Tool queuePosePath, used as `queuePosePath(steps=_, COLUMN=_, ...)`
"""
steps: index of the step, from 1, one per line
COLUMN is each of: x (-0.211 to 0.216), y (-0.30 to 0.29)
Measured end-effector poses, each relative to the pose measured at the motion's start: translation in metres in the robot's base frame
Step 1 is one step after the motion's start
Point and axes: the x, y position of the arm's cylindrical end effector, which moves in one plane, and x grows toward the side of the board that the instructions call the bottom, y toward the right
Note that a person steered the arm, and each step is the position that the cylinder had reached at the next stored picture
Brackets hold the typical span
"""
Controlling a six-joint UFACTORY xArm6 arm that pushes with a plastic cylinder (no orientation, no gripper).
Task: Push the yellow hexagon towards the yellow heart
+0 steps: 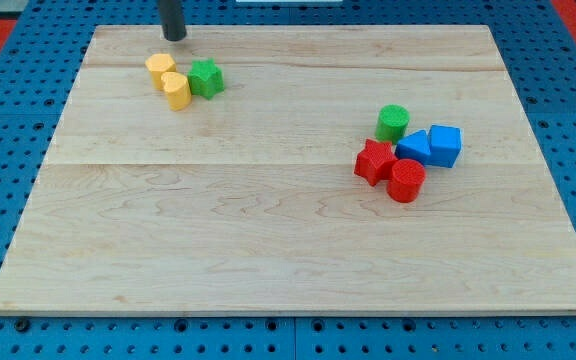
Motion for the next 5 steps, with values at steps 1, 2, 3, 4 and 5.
queuePosePath(steps=1, x=0.021, y=-0.028)
queuePosePath(steps=2, x=0.046, y=-0.012)
queuePosePath(steps=3, x=0.065, y=-0.002)
queuePosePath(steps=4, x=0.080, y=0.019)
queuePosePath(steps=5, x=0.095, y=0.025)
